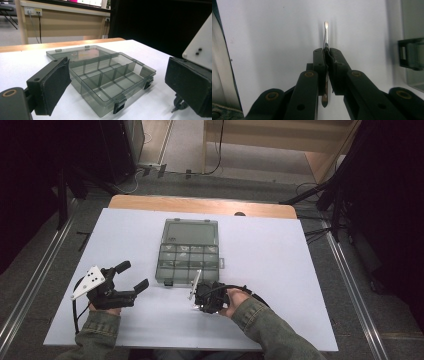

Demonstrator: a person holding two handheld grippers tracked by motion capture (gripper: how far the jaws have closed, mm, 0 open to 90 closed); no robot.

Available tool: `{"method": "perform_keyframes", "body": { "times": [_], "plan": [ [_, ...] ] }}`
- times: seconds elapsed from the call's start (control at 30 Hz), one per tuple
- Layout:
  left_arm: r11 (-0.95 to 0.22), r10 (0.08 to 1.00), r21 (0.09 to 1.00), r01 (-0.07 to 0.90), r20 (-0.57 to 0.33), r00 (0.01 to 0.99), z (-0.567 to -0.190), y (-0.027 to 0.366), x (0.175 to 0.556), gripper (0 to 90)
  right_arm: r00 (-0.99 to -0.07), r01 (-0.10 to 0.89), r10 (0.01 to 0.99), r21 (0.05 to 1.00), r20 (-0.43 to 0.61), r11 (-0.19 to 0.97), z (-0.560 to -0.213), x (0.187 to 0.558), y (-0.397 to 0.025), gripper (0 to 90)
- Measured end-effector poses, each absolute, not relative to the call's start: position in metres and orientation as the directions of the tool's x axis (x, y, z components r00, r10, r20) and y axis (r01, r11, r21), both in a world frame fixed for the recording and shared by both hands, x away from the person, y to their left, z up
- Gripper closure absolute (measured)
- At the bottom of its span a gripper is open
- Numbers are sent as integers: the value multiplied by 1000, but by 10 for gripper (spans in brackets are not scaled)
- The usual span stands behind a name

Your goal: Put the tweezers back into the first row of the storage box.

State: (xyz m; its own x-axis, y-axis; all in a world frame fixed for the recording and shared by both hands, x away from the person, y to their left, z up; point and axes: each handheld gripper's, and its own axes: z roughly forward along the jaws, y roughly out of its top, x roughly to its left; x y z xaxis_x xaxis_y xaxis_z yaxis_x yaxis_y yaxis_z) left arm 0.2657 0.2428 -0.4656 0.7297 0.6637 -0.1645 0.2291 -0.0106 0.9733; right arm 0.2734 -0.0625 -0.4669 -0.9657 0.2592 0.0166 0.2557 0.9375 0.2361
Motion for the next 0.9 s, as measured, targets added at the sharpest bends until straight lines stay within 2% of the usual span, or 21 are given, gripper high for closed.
{"method": "perform_keyframes", "body": {
  "times": [0.23, 0.5, 0.9],
  "plan": [
    [-8, 663, 973, 231, -168, 729, -466, 243, 266, 57, -962, 263, 272, 275, 3, 925, -451, 279, -66, 858],
    [-7, 664, 972, 234, -170, 728, -466, 243, 266, 57, -954, 272, 300, 362, -23, 892, -425, 295, -74, 858],
    [-12, 662, 971, 237, -170, 730, -467, 242, 267, 57, -936, 315, 350, 368, -30, 875, -414, 328, -79, 858]
  ]
}}
